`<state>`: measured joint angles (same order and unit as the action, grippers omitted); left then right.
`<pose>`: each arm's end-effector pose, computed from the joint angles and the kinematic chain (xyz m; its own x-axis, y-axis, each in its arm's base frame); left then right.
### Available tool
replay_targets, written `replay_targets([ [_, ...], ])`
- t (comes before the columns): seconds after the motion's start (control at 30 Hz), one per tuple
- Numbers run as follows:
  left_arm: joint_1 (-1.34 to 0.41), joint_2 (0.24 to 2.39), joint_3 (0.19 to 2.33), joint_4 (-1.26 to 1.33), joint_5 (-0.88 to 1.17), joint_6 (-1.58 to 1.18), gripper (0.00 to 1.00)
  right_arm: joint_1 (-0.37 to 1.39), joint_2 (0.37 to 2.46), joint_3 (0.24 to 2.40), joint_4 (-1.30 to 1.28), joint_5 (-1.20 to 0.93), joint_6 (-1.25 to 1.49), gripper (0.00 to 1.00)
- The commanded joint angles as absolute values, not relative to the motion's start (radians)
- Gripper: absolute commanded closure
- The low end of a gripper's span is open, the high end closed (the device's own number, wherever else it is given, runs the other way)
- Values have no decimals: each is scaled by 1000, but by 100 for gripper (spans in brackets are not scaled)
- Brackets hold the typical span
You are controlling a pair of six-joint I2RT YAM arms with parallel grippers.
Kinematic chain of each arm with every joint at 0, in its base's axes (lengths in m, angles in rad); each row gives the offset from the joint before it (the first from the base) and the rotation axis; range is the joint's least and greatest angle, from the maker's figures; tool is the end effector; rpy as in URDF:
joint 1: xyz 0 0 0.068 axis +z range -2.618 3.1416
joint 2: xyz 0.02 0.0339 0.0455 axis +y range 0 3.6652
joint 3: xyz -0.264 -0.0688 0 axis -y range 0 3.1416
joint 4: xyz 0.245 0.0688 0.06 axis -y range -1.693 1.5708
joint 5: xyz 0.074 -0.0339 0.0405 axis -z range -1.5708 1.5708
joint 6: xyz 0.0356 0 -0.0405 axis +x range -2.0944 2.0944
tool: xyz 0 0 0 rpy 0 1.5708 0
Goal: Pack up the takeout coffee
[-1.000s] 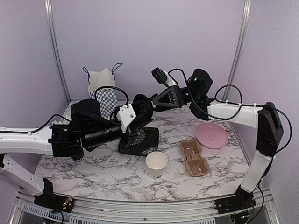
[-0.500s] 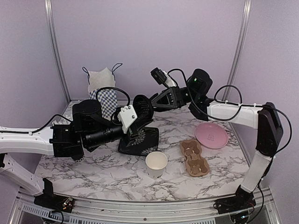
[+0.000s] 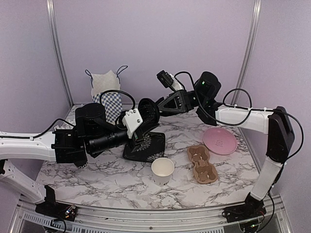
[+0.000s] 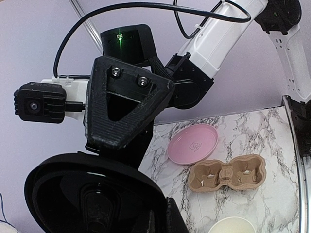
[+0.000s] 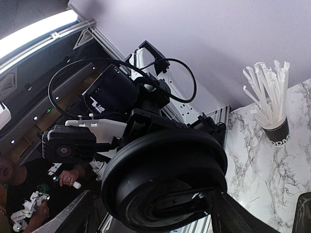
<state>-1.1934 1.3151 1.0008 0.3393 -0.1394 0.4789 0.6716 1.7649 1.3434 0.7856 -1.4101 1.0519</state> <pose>0.1203 -0.2901 0.3530 0.4088 0.2070 -0.8888 0.7674 0.4492 0.4576 0.2862 0.2724 0.3554 -0.5752 -0.2798 -0.7687 -0.6495 -0.4149 0.6371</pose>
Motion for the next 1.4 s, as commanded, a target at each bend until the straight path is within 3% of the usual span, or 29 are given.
replay_targets([
  [0.0, -1204, 1312, 1034, 374, -116, 480, 100, 689, 1773, 1351, 799, -1422, 1055, 19],
  [0.2, -1211, 1301, 1035, 374, -112, 482, 100, 689, 1782, 1361, 777, -1416, 1044, 15],
  [0.53, -1242, 1293, 1047, 373, -159, 483, 100, 655, 1776, 1390, 736, -1423, 1022, 19],
  [0.83, -1243, 1284, 1050, 373, -135, 477, 100, 642, 1733, 1388, 483, -1396, 819, 12],
  [1.0, -1244, 1300, 1058, 373, -131, 476, 100, 661, 1740, 1394, 549, -1417, 873, 12],
  [1.2, -1244, 1254, 1040, 374, -141, 466, 100, 620, 1715, 1345, 809, -1442, 1073, 15],
  [1.37, -1217, 1181, 1016, 373, 25, 363, 100, 584, 1659, 1314, 812, -1439, 1069, 14],
])
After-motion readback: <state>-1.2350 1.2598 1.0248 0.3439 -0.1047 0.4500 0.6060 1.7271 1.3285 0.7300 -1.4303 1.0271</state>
